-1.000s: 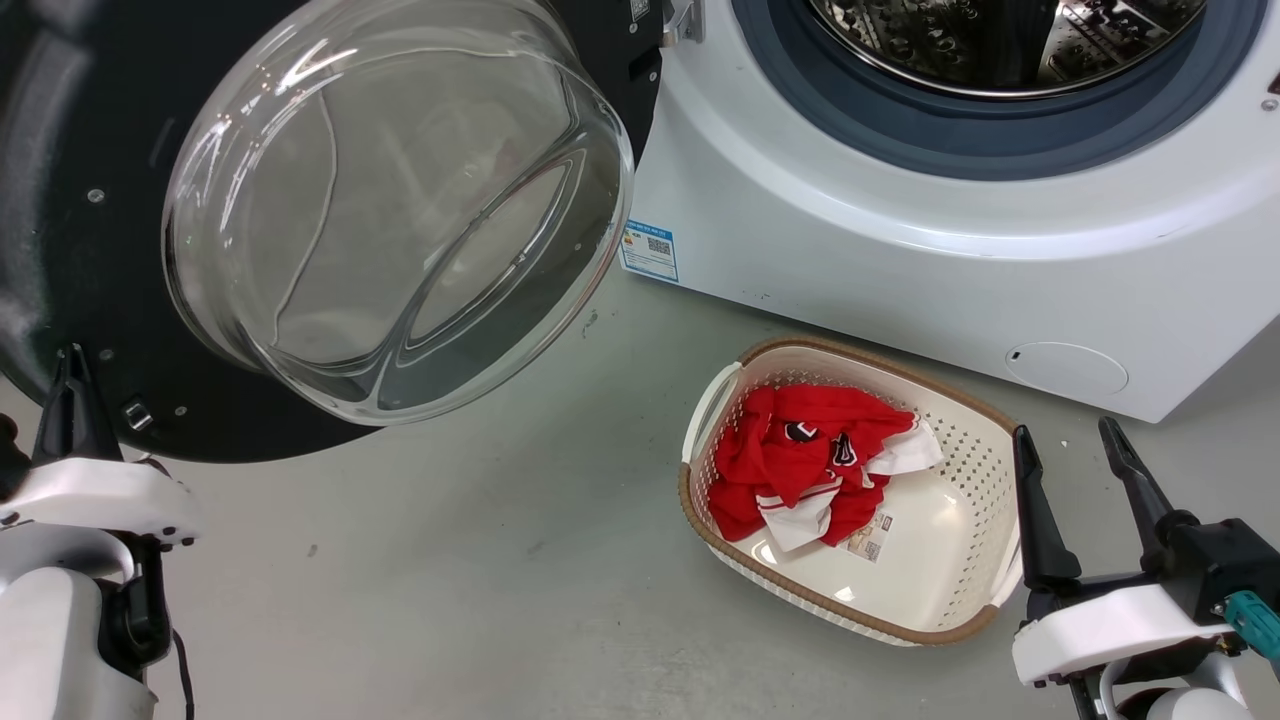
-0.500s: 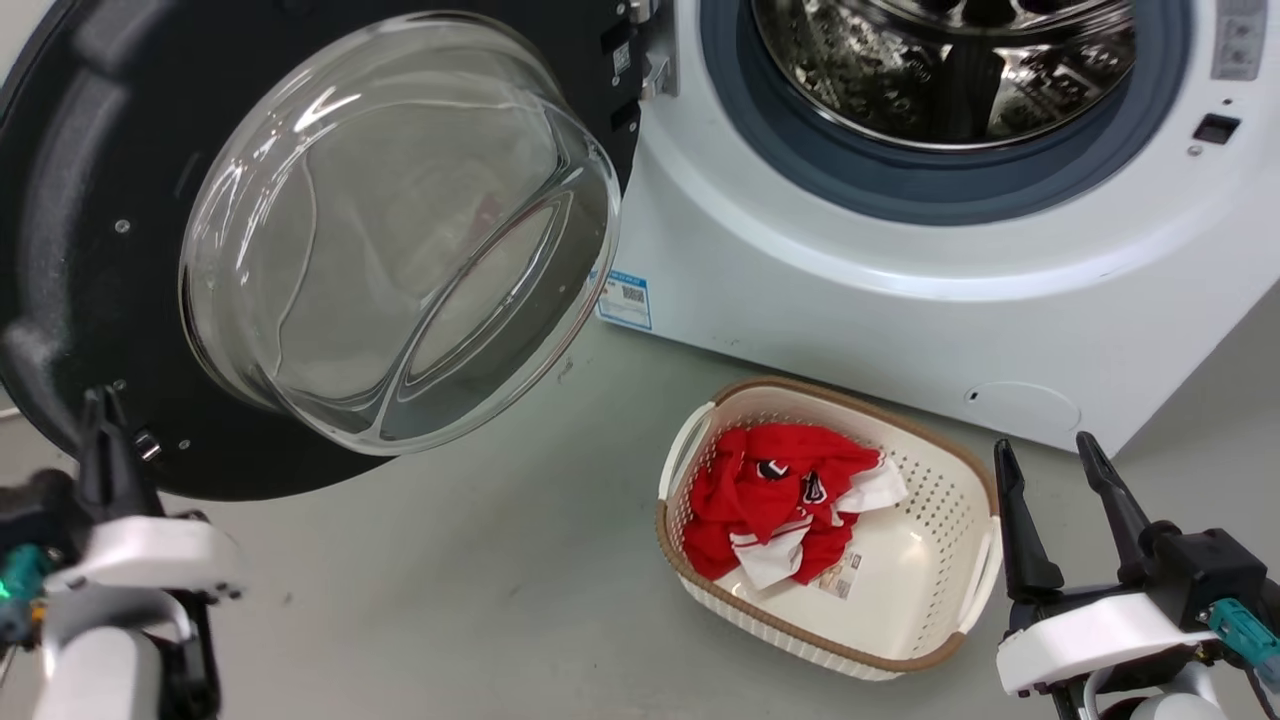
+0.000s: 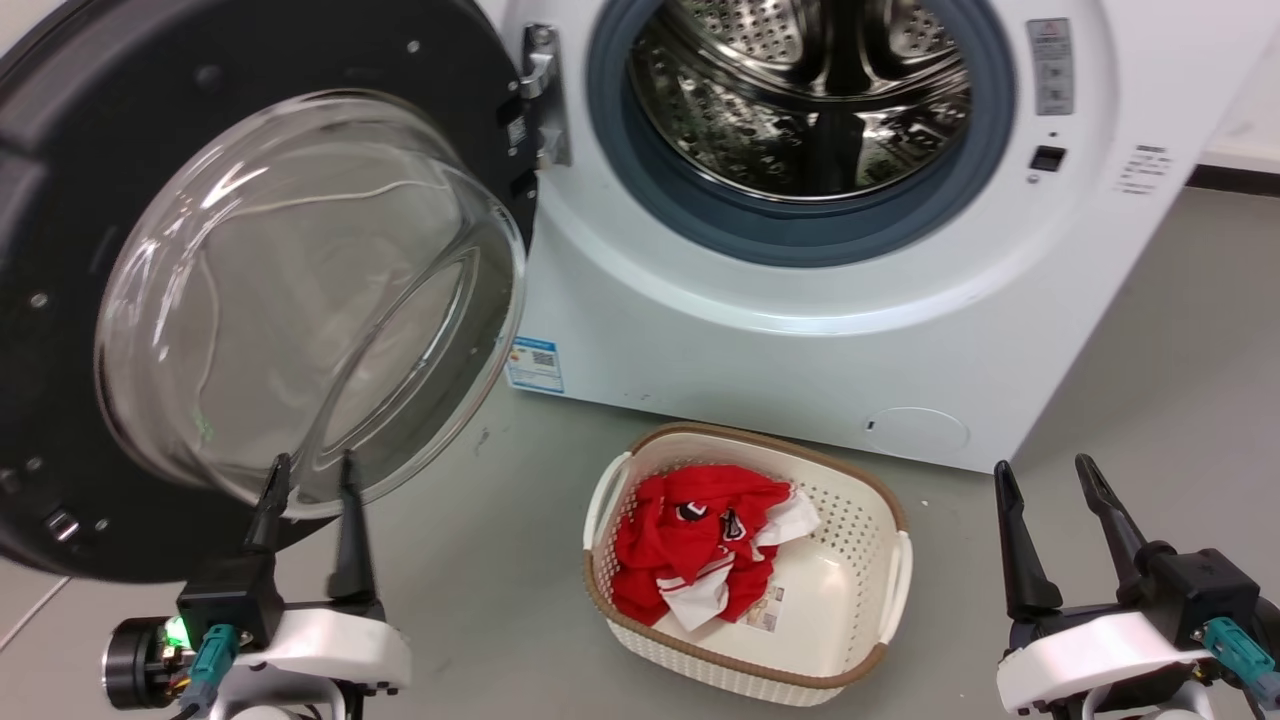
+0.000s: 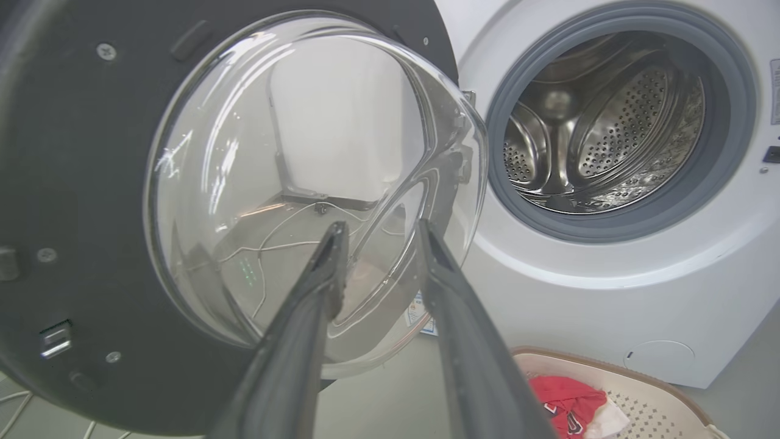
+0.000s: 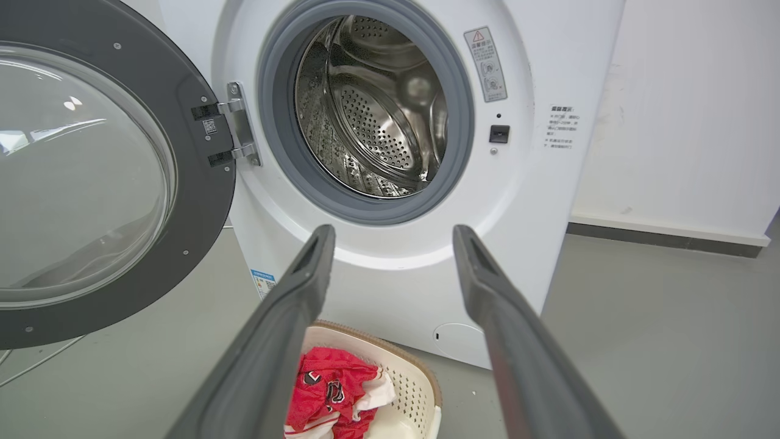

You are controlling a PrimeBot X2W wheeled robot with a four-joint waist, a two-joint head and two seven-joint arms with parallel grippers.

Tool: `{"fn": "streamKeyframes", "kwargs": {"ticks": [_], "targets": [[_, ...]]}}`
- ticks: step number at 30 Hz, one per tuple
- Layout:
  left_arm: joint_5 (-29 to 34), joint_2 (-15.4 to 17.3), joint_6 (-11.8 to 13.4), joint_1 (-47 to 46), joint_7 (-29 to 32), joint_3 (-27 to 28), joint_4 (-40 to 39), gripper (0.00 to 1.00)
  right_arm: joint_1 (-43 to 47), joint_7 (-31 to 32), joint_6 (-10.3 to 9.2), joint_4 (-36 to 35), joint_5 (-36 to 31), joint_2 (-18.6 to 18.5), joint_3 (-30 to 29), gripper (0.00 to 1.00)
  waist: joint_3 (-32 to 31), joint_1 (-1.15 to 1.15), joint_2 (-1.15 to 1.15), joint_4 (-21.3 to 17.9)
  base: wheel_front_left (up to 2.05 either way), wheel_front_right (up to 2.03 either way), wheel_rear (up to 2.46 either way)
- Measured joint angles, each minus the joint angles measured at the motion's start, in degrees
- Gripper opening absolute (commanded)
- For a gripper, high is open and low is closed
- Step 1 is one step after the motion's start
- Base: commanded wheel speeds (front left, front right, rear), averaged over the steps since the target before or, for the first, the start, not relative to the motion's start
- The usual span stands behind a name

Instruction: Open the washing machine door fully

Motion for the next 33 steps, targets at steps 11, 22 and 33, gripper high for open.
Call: {"fn": "streamKeyframes", "kwargs": {"ticks": [11,22,33], "targets": [[1.7,-2.9,-1.1,-3.0,-0.1,-3.1,2.5,1.00,0.0,0.1,0.00,-1.8,-1.5,0.0,-0.6,1.00,-1.4,0.00,0.00,-8.0,0.00,0.00,0.00],[3.7,-5.4,-2.2,-3.9,-0.2,-3.0,4.4,1.00,1.4,0.8,0.00,-2.8,-1.3,0.0,-0.5,1.00,-2.3,0.00,0.00,-13.6,0.00,0.00,0.00],[6.3,-5.7,-1.2,-3.2,-0.2,-0.2,4.9,1.00,1.6,0.8,0.00,-2.9,-0.5,0.0,-0.5,1.00,-2.5,0.00,0.00,-13.4,0.00,0.00,0.00]]}}
